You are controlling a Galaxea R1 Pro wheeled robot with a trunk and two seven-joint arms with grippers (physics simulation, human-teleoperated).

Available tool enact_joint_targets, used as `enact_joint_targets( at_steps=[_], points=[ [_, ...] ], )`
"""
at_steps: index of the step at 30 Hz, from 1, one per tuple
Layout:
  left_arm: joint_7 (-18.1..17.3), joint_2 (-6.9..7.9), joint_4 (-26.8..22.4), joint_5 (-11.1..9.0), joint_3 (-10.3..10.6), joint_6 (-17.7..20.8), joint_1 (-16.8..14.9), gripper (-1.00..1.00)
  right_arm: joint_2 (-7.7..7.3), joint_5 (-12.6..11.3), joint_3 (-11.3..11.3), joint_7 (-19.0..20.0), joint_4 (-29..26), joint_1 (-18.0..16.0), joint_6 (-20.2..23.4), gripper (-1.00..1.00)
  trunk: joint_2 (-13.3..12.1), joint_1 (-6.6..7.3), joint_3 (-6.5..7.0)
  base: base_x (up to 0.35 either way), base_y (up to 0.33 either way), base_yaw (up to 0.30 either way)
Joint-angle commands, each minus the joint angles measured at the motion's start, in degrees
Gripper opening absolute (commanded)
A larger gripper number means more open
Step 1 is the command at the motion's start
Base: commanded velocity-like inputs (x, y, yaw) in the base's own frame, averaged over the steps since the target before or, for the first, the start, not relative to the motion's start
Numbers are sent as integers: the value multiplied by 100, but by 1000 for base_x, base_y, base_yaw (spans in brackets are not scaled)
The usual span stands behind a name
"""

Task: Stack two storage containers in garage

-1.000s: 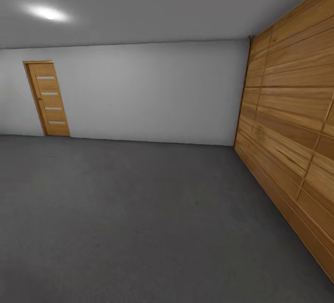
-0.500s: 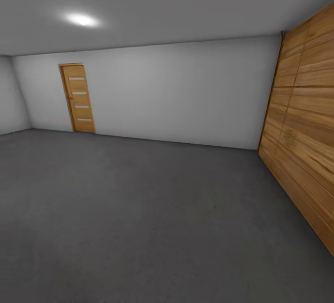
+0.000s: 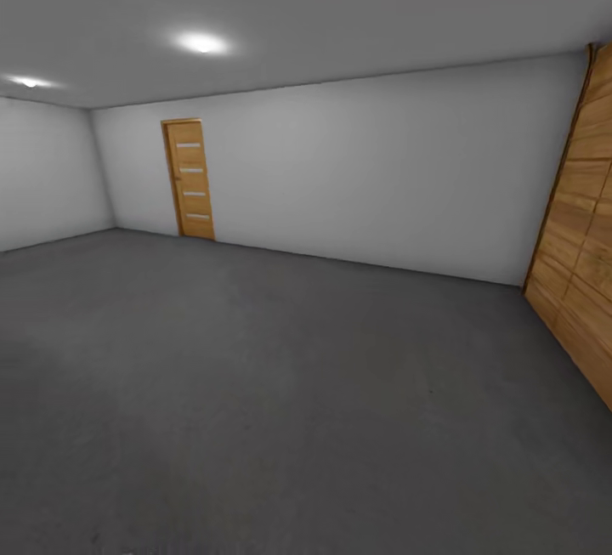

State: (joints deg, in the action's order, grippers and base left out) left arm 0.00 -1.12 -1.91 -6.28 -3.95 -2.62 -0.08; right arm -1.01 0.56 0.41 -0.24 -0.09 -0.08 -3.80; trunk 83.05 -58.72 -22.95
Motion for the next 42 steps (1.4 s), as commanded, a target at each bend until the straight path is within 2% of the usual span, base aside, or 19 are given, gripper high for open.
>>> enact_joint_targets(
  at_steps=[1,15,23,37,42],
  points=[
    [0,-2,-2,-31,-35,-10,-1,100,0,6,3,-2,0,-1,-16,100,3,-1,-5,90,0,290],
    [3,1,-2,-31,-27,-10,-1,100,6,-18,-13,-2,5,-1,-24,100,3,-1,-4,104,0,290],
    [8,4,-2,-34,-26,-1,-1,100,17,-24,-21,-1,7,-1,-20,100,3,-1,8,238,0,278],
    [16,15,1,-45,-26,57,-1,100,-27,-5,5,6,7,-1,-16,100,3,-1,10,321,0,24],
    [17,15,2,-108,-26,60,-1,100,-23,-4,11,6,9,-1,-15,100,3,-1,10,324,0,0]
  ],
)
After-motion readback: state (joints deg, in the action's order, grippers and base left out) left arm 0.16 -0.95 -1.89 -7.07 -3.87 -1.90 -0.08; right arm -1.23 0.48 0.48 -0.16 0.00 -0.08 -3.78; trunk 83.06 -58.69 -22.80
